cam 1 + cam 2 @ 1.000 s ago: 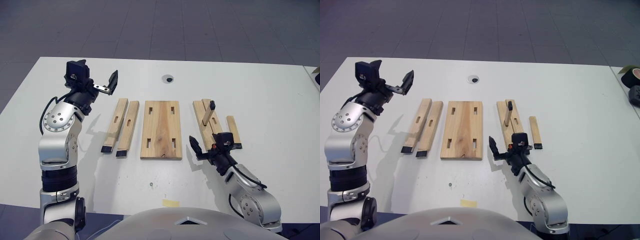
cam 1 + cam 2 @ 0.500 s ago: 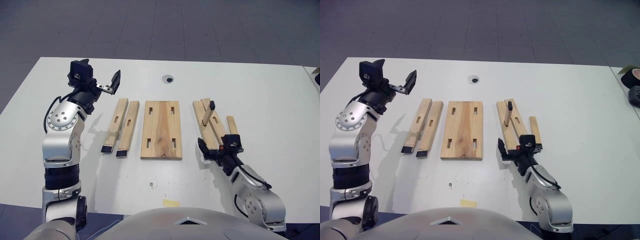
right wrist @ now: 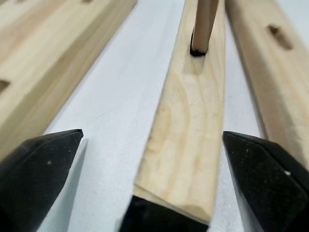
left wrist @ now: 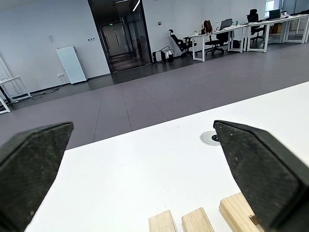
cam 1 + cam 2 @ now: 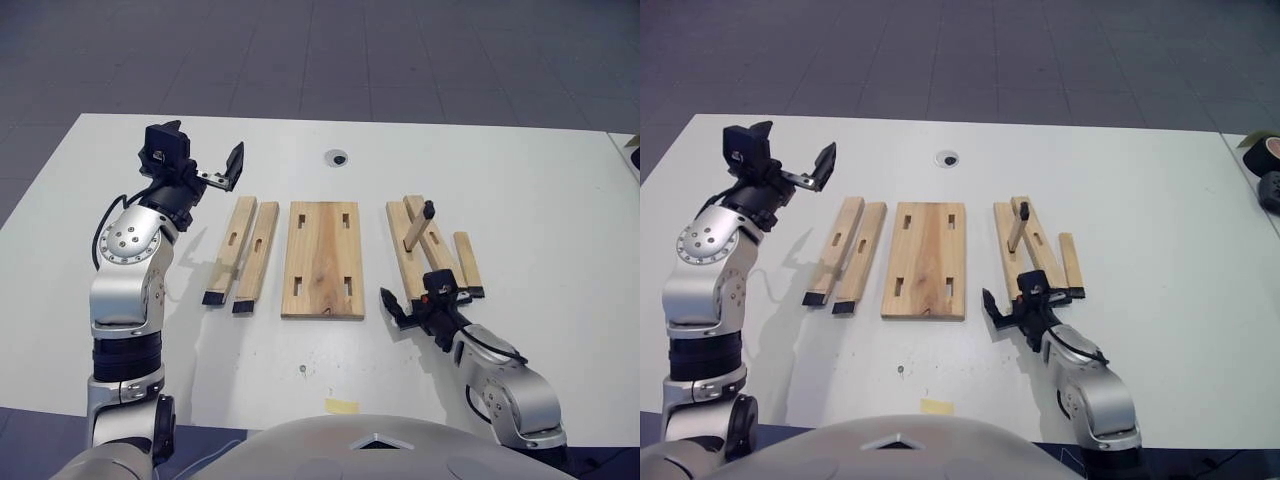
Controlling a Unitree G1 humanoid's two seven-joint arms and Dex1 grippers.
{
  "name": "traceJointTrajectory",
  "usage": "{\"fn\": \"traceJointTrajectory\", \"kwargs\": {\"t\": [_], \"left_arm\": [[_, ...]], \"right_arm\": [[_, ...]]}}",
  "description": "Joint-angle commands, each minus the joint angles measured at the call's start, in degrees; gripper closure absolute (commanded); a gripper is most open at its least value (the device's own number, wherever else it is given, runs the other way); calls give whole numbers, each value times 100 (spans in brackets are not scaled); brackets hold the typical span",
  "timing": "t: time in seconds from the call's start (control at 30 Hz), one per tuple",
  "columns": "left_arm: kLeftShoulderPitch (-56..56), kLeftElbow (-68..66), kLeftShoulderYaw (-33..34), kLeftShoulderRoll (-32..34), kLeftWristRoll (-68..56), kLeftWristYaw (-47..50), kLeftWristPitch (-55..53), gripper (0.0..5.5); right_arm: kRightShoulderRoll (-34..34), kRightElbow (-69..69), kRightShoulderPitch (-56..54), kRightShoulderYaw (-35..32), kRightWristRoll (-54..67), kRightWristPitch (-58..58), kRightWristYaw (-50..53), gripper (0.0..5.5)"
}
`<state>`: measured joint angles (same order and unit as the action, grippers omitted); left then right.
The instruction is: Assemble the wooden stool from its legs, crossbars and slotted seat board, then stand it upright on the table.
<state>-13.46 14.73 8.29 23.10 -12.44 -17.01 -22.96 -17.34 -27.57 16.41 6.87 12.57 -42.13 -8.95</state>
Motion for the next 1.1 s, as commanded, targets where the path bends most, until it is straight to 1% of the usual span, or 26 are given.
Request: {"fn": "traceJointTrajectory", "kwargs": {"t": [0.03, 0.13, 0.17, 0.2, 0.27, 0.37, 0.53, 0.7, 0.73, 0.87, 1.0, 1.07, 1.1], "left_arm": [[-50, -4, -47, -5, 54, -9, 1, 10], [-41, -7, -60, 3, 57, -8, 3, 10], [-41, -7, -65, 2, 58, -8, 1, 10], [-50, -16, -78, -3, 62, -10, 5, 10], [-67, -30, -99, -15, 61, -12, 10, 10], [-69, -40, -159, -21, 78, -30, 24, 10], [-28, -35, -251, -40, 72, -50, 27, 10], [-120, -141, -350, -35, 80, -128, 77, 10], [-183, -176, -350, -43, 79, -126, 82, 10], [-272, -235, -345, -49, 86, -133, 108, 10], [-354, -208, -264, -110, 41, -44, 101, 10], [-390, -112, -123, -240, -127, 80, -34, 10], [-407, -25, -44, -362, -315, 139, -190, 10]], "right_arm": [[247, 147, -67, -225, 134, -315, 90, 12], [385, 145, -29, -278, 199, -482, 120, 12], [461, 140, -56, -321, 228, -545, 150, 32], [534, 129, -103, -374, 254, -613, 191, 38], [563, 81, -211, -401, 209, -716, 243, 79], [296, 38, -261, -202, -45, -845, 229, 126], [191, 74, -171, -269, -163, -972, 242, 197], [278, 64, -68, -262, -300, -879, 360, 273], [312, 71, -80, -266, -310, -856, 379, 277], [391, 104, -196, -300, -357, -761, 428, 342], [453, 161, -309, -403, -362, -541, 429, 345], [455, 199, -433, -489, -400, -231, 426, 345], [441, 180, -471, -547, -455, 142, 414, 345]]}}
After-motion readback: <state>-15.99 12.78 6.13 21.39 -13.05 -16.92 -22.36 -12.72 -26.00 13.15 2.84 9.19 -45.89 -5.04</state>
